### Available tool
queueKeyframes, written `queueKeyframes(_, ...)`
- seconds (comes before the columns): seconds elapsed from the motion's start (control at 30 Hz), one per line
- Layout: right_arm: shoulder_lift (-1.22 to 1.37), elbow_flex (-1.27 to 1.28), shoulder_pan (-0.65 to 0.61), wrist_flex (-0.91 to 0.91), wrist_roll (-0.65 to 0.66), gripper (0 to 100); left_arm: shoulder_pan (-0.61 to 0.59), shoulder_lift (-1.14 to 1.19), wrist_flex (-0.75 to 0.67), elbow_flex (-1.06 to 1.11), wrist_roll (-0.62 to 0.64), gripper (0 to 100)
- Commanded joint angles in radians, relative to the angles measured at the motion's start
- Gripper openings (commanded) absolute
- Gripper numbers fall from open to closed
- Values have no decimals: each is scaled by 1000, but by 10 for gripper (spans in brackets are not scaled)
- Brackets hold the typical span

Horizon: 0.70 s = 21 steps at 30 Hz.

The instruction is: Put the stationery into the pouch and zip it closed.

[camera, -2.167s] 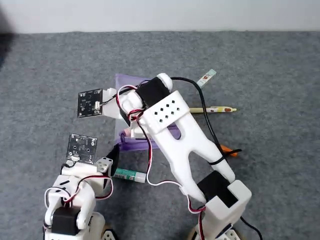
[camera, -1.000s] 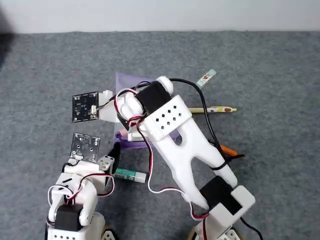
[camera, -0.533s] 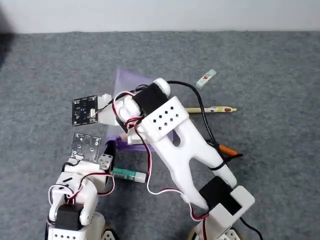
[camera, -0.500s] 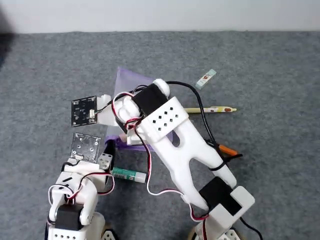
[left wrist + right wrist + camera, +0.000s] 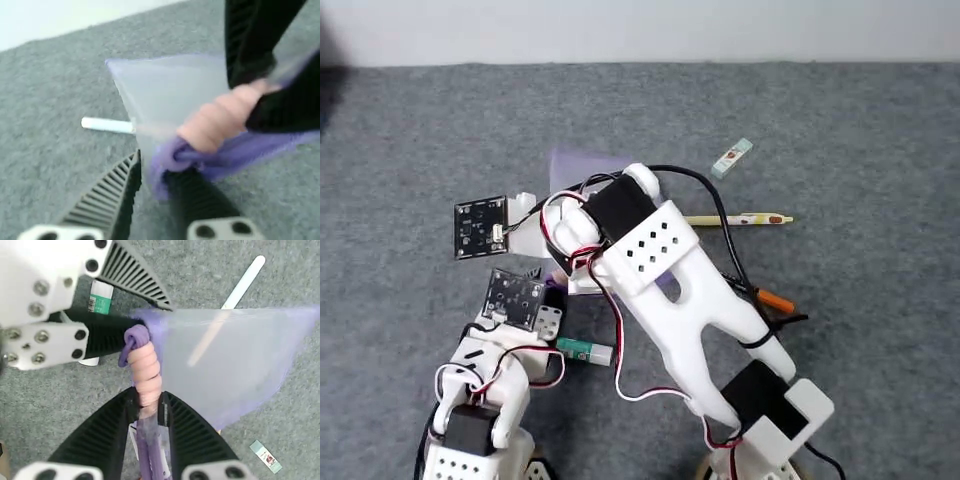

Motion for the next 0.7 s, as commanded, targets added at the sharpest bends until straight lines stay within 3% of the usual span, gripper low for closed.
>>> queueKeyframes(0.0, -64, -5, 4, 41, -12, 9, 0, -11, -32, -12, 0, 13)
queueKeyframes(0.2, -117, -5, 81, 41, -34, 9, -28, -11, -31, -28, 0, 13)
queueKeyframes(0.37, -182, -3, 174, 42, -34, 9, -129, -11, -23, -71, -5, 12)
queueKeyframes(0.67, -349, 209, 377, 39, -28, 9, -186, -11, 288, -246, 0, 12)
